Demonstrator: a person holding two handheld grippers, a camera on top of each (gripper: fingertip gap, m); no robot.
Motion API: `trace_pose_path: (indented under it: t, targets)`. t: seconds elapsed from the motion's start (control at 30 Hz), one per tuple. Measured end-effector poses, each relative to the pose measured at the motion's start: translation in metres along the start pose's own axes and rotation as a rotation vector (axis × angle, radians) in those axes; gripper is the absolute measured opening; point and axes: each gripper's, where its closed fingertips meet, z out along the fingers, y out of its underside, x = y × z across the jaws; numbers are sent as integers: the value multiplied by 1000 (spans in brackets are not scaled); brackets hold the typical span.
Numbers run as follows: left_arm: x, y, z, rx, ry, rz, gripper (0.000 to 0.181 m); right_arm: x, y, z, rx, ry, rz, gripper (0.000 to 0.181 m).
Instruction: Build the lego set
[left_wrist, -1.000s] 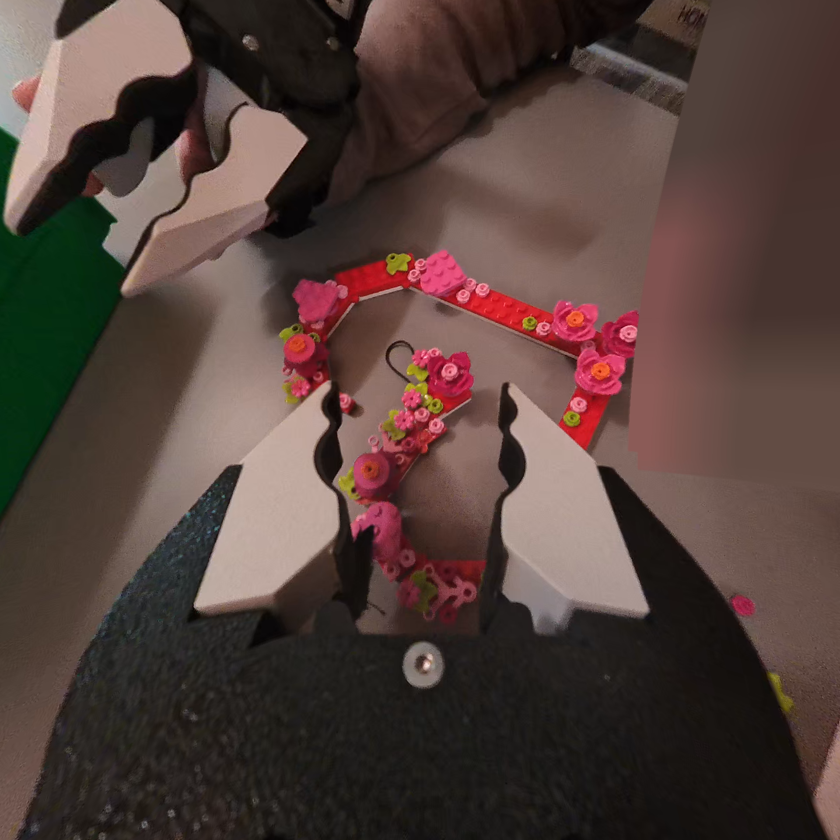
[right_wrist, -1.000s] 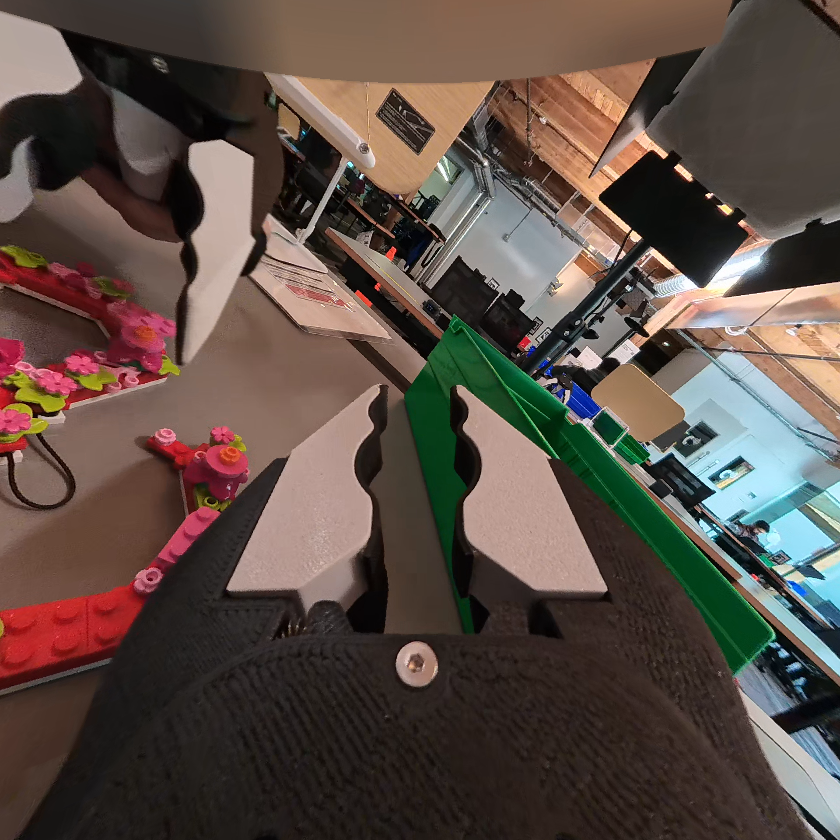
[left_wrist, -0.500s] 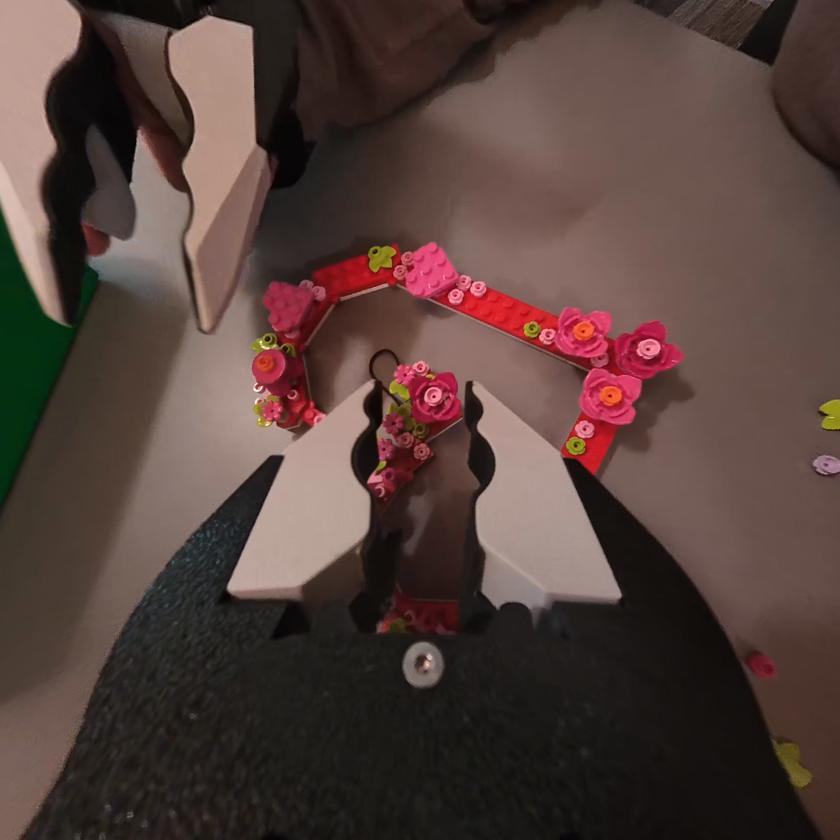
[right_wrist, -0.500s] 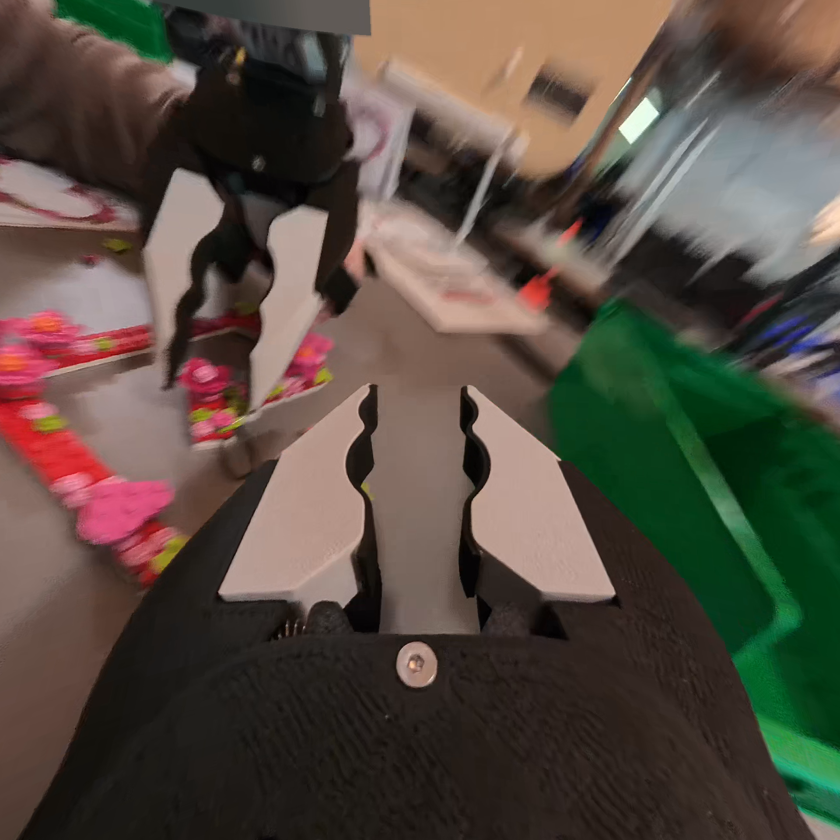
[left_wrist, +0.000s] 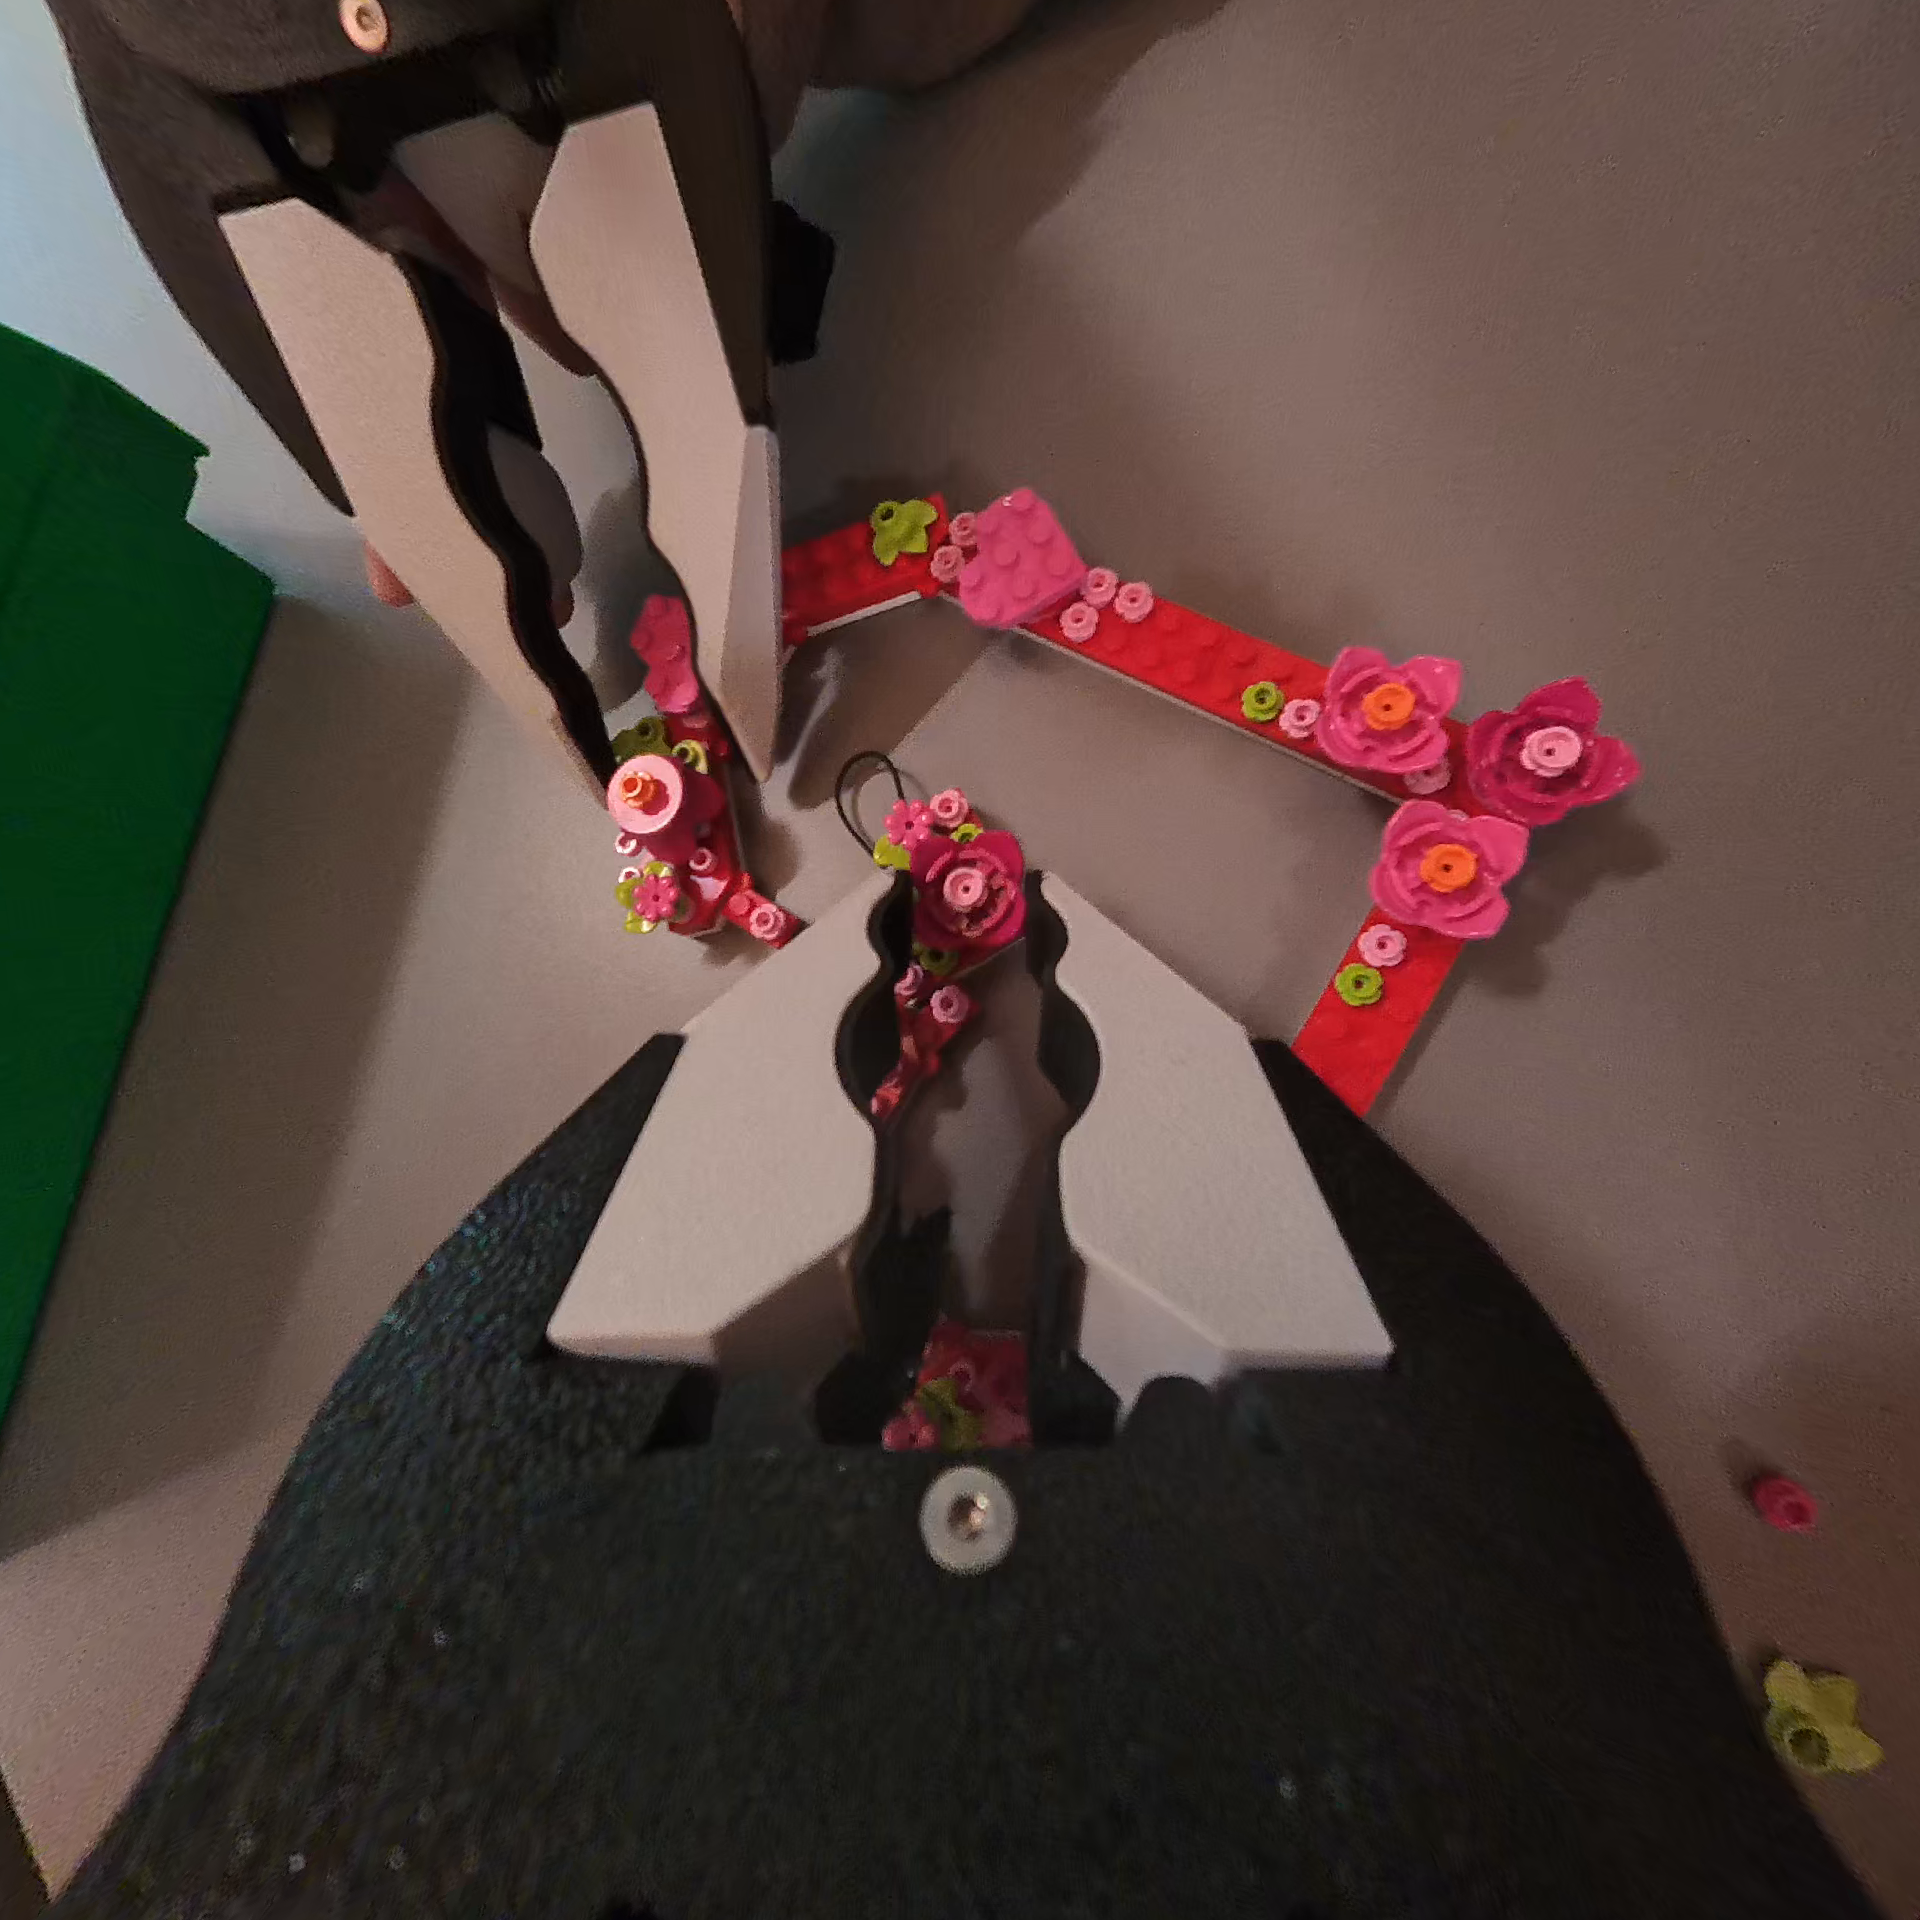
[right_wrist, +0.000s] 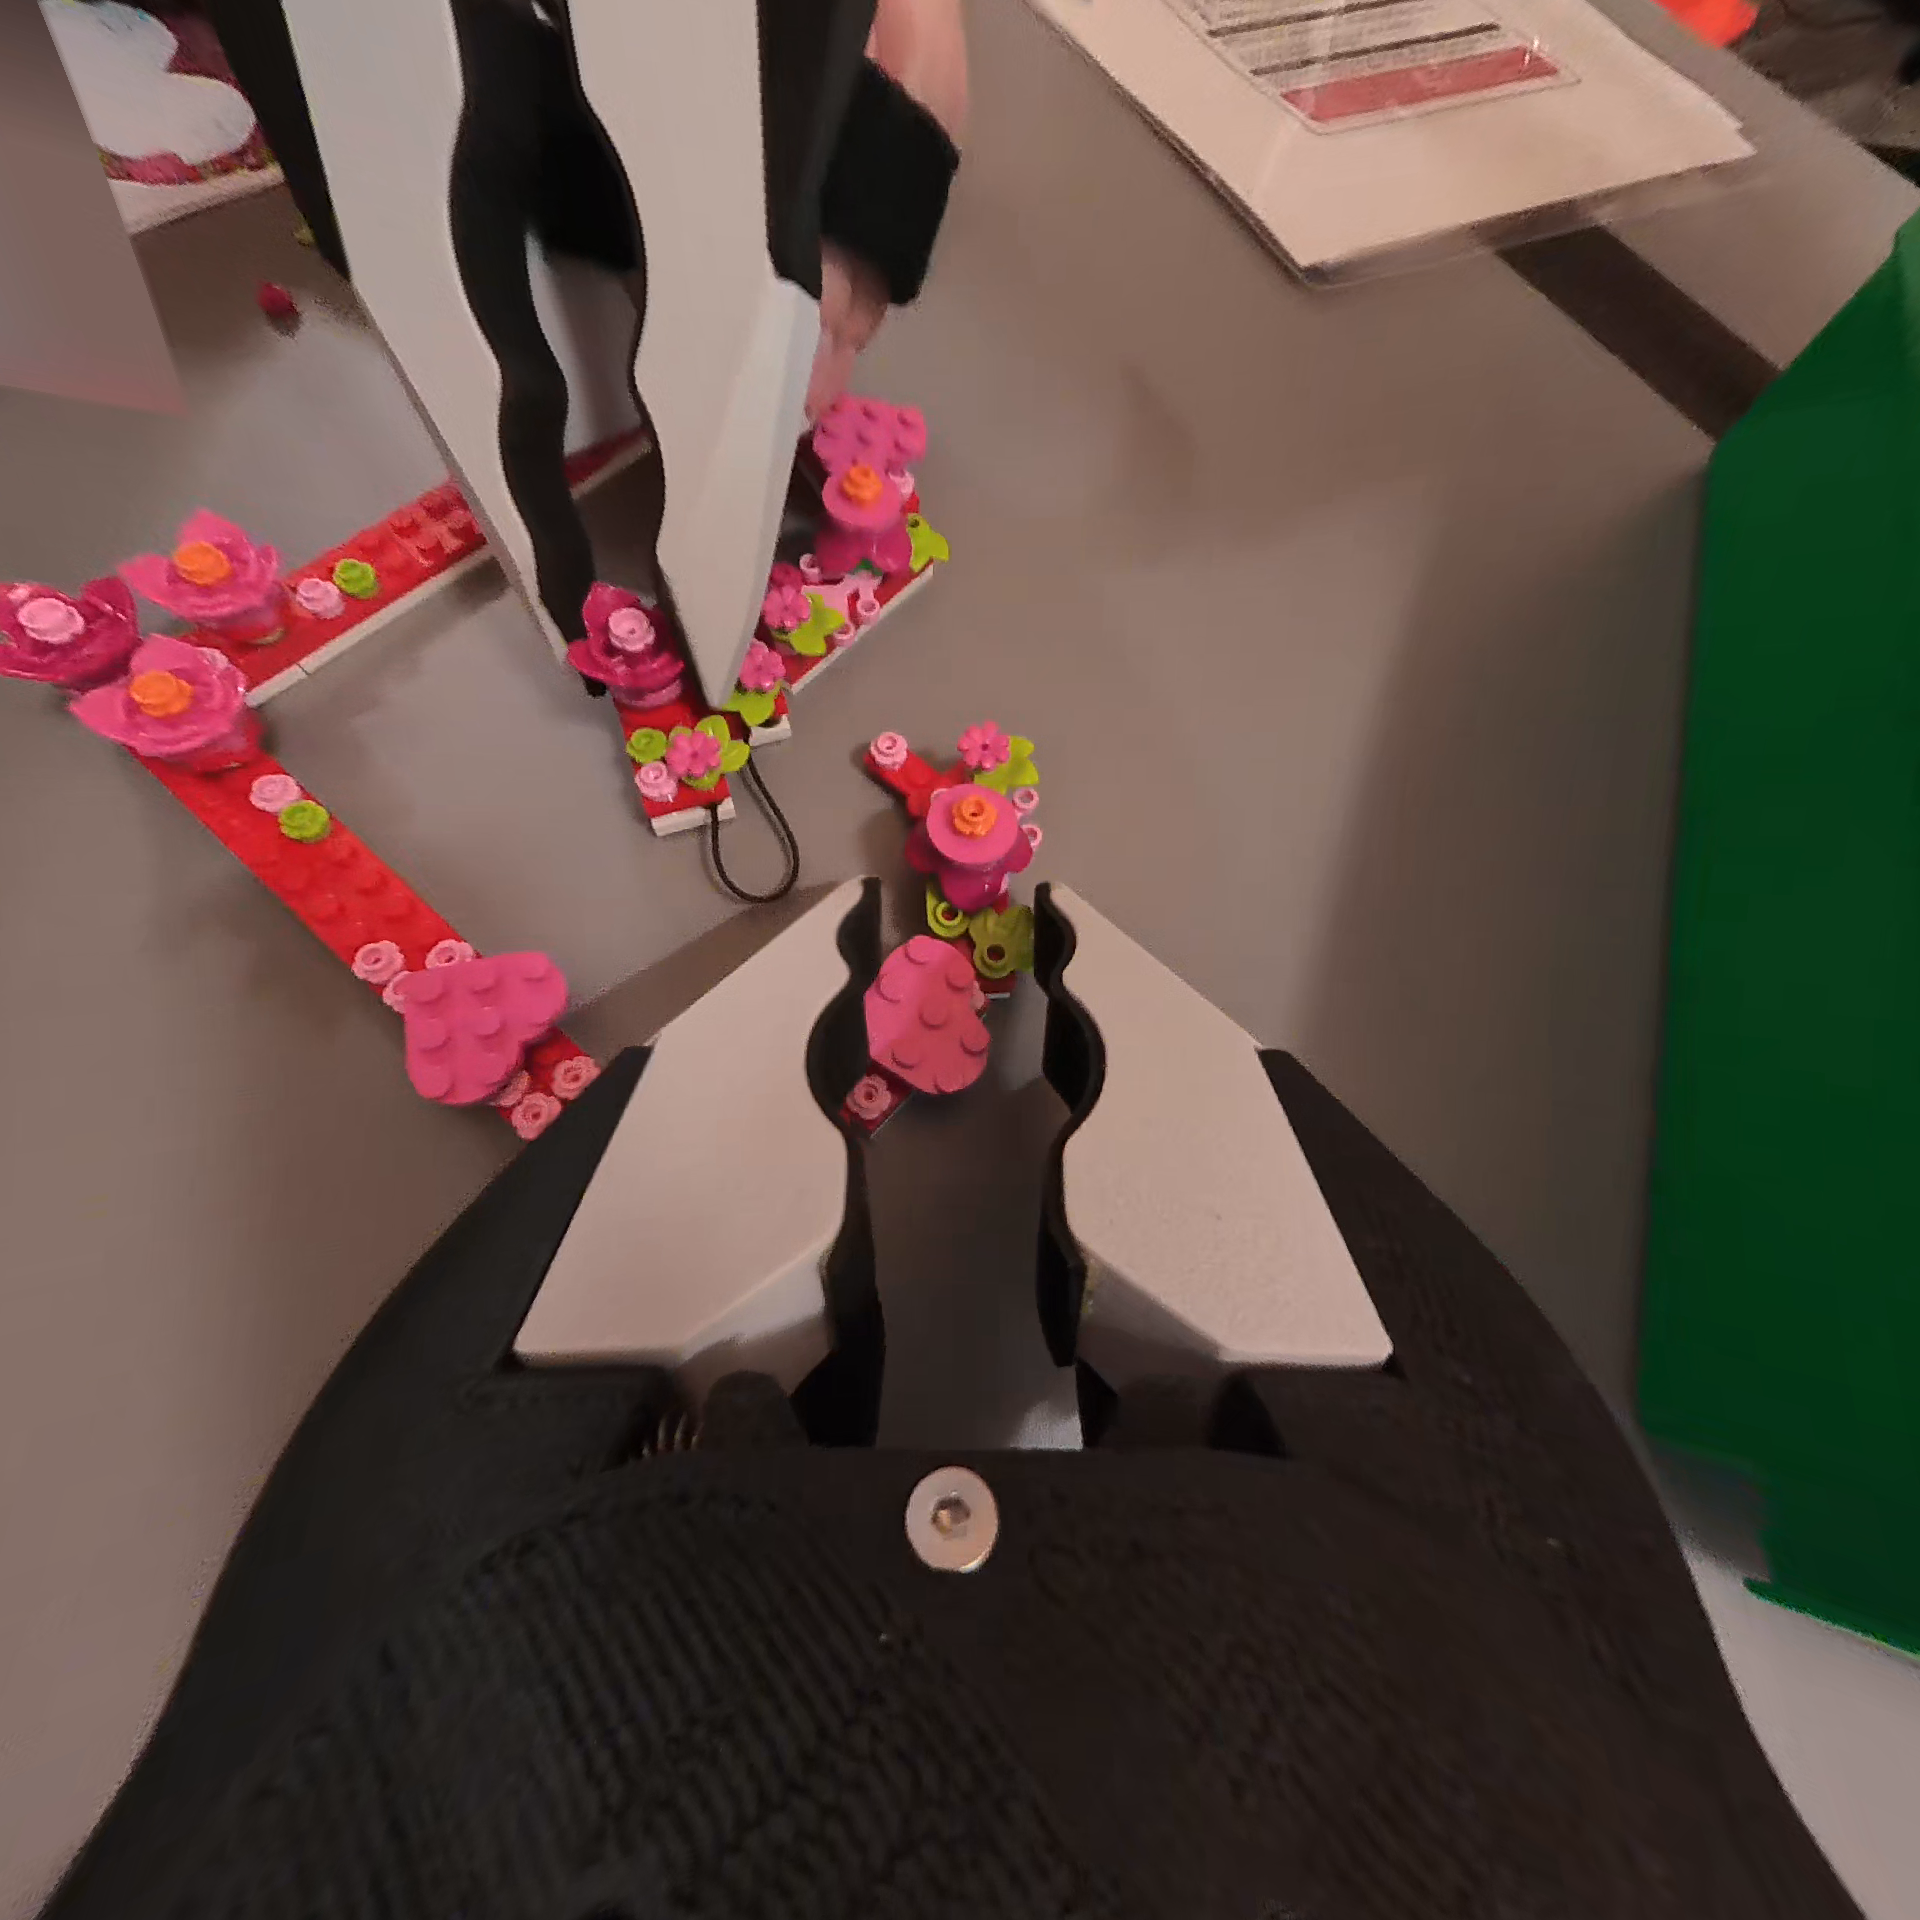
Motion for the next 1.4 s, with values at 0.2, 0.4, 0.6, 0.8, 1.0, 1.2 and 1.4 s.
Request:
trace_pose_path:
  t: [0.2,0.4,0.6,0.8,1.0,1.2,1.4]
  targets:
    - [-14,-2,-8,17,-62,-57,18,3,3,-2,-24,21,4,26]
    - [-29,2,-12,3,-130,-104,18,8,5,-4,-23,36,20,25]
    - [-31,-2,-16,65,-115,-131,18,8,5,-3,-15,34,25,25]
    - [-50,-16,-34,226,-149,-245,18,8,5,-3,-11,35,24,25]
    - [-73,-6,-47,291,-204,-378,18,8,4,-3,-10,39,16,25]
    - [-92,10,-50,322,-249,-493,18,8,4,-3,-13,46,1,25]
    - [-106,34,-46,182,-389,-465,19,8,4,-3,-12,48,-6,24]
